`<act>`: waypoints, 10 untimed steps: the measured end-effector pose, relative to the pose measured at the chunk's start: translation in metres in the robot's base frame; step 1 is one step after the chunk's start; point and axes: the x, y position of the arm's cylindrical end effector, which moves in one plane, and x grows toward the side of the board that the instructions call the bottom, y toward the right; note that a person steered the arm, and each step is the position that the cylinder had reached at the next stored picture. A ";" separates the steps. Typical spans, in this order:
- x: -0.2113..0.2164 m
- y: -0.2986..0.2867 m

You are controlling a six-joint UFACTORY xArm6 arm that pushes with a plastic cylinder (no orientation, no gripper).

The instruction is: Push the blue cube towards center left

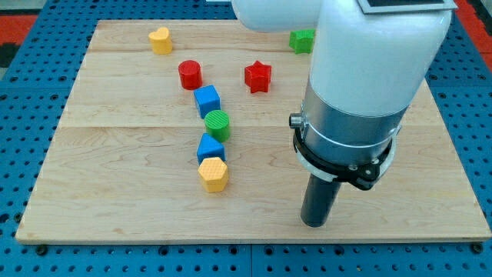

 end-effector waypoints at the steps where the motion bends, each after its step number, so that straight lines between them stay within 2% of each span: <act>1: 0.000 0.000; 2: 0.000 0.000; 3: -0.049 -0.003; 4: -0.118 -0.004; 6: -0.132 -0.014; 8: -0.177 -0.051; 10: -0.194 -0.141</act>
